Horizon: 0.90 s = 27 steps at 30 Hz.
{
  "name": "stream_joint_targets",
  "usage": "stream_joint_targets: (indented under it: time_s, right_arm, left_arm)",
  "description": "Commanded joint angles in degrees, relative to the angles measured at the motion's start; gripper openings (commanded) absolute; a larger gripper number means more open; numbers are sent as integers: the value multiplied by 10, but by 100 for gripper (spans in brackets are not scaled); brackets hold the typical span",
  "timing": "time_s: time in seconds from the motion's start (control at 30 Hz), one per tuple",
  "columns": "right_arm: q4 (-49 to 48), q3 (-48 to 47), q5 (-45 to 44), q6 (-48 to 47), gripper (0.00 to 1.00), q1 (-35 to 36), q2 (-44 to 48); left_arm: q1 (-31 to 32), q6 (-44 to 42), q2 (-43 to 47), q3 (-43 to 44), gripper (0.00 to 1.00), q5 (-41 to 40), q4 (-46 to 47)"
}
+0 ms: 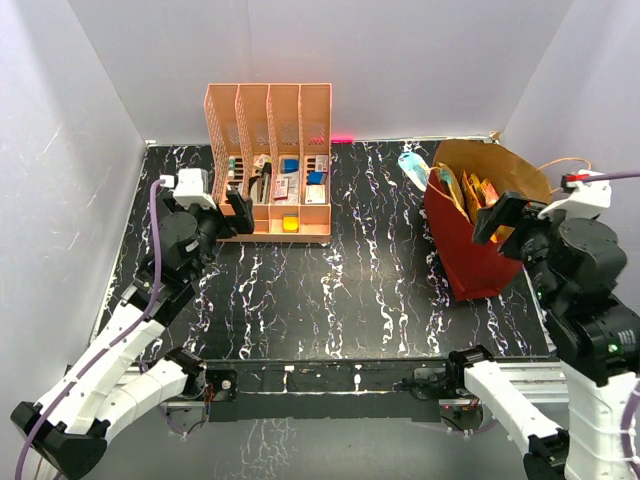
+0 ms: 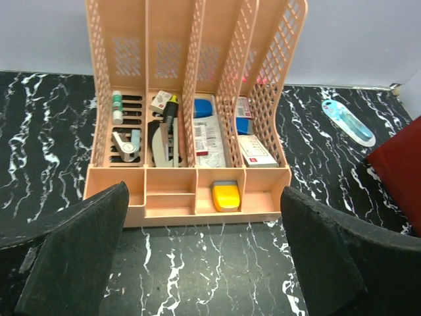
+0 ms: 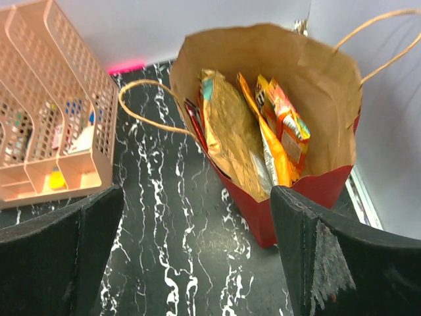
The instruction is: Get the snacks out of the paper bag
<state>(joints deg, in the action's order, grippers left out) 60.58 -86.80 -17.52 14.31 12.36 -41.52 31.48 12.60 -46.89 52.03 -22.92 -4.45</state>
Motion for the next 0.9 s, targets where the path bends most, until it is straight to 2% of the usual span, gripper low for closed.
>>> stream_joint_targets:
  time_s: [0.0, 0.47, 0.73, 0.87]
  right_arm:
    - [-38, 41, 43, 4, 98, -27, -21]
    - [-202, 106, 148, -69, 96, -52, -189]
    - [-235, 89, 180, -119, 89, -54, -262]
    - [-245, 70, 198, -133, 79, -54, -281]
  left_arm:
    - [17, -1, 26, -40, 98, 21, 93]
    - [57, -1, 37, -86, 98, 49, 175]
    - [64, 0, 16, -82, 98, 59, 182]
    - [65, 2, 2, -79, 98, 62, 180]
